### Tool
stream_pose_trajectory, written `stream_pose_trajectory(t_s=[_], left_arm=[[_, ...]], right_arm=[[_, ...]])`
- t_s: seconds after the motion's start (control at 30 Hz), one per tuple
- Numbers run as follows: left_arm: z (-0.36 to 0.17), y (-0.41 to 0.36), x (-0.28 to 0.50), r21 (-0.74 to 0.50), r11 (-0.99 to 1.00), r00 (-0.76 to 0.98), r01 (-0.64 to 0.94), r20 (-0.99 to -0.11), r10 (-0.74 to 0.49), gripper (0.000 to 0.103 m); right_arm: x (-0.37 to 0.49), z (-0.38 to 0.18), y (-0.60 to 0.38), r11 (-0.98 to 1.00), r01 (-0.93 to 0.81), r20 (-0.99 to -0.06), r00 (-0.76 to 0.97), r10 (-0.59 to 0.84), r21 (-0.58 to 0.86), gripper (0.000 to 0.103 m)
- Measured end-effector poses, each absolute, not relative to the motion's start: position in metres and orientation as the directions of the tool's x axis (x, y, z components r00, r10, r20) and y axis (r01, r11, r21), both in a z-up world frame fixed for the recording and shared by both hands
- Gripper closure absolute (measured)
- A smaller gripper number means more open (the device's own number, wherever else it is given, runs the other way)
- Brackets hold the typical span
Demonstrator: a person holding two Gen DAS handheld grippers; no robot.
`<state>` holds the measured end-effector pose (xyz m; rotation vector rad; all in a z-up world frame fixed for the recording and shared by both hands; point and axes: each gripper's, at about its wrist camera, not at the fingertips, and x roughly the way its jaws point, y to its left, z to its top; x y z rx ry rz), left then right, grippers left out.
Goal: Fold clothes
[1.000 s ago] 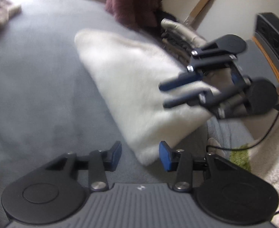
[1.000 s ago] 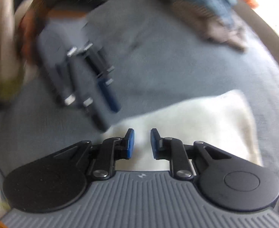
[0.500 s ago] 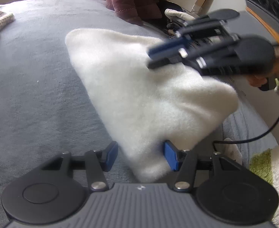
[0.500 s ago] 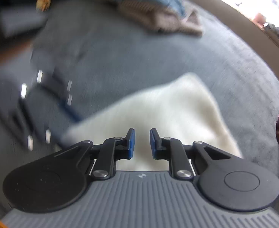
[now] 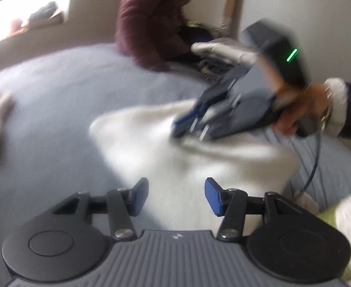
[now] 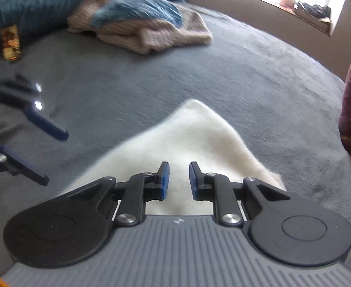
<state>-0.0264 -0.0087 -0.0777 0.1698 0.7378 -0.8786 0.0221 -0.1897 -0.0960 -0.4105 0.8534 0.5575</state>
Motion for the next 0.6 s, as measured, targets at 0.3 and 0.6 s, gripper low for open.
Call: stream_pose_trajectory(t_s=[0.3,0.6], left_arm=[[-0.091,-0.042,-0.002,-0.194,0.645,0.413,0.739,-0.625,-0.662,0.050],[-0.115,-0.059,0.004,-0.236,0.689,0.427,0.686,-0.635,-0.643,0.042]], right_arm=[[0.046,-0.078,-0.230,0.868,-0.493,-0.757,0.592,0.278,-0.066,0.086],[0.062,-0.105,-0.265,0.932,-0.359,-0.753,0.625,0.209,-0.039,0.089]])
